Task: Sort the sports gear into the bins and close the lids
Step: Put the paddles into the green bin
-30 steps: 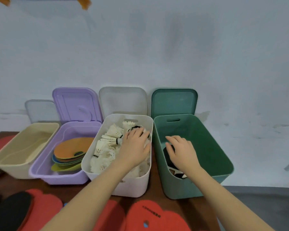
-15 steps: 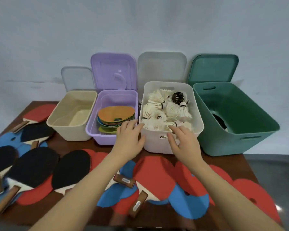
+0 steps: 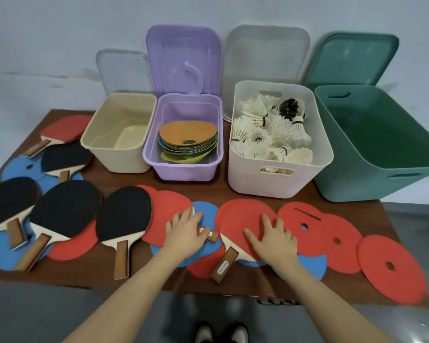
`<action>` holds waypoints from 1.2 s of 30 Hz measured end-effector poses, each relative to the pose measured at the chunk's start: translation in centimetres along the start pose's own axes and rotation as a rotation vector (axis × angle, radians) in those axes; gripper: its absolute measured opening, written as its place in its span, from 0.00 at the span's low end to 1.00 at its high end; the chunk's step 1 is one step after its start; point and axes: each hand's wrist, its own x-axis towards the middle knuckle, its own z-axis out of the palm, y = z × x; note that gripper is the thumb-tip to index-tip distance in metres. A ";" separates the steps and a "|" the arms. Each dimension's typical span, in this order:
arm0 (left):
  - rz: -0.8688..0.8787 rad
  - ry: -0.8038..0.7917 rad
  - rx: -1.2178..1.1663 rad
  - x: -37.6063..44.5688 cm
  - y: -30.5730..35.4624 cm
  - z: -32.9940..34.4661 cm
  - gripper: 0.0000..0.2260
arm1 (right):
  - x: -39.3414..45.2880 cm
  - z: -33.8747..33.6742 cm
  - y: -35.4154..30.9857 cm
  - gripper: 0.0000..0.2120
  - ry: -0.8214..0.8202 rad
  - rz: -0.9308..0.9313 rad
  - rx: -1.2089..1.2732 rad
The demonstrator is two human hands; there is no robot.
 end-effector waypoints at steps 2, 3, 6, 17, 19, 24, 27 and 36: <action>-0.018 -0.073 0.030 -0.2 -0.3 1.3 0.25 | 0.0 1.1 -0.6 0.37 -0.031 0.033 -0.010; -0.015 -0.081 0.037 -0.2 -0.4 2.0 0.26 | 0.0 1.4 -0.9 0.38 -0.041 0.047 0.001; 0.018 -0.062 0.012 -0.4 -0.6 3.0 0.24 | 0.3 2.1 -1.1 0.37 -0.020 0.051 0.066; 0.109 -0.027 -0.083 -2.3 -2.1 3.8 0.19 | 1.3 2.2 -0.6 0.37 -0.013 -0.052 0.048; 0.123 -0.037 -0.082 -2.6 -2.5 3.7 0.18 | 0.3 2.2 -1.1 0.42 -0.052 0.009 0.045; 0.177 -0.034 -0.010 -2.6 -3.1 3.6 0.18 | -0.9 2.9 -3.5 0.52 -0.124 0.127 0.107; 0.185 -0.021 -0.006 -2.6 -3.5 3.7 0.20 | -0.5 3.1 -4.1 0.54 -0.119 0.155 0.148; 0.194 -0.041 -0.066 -2.4 -3.5 3.8 0.20 | 0.0 1.8 -1.5 0.48 -0.062 -0.097 -0.046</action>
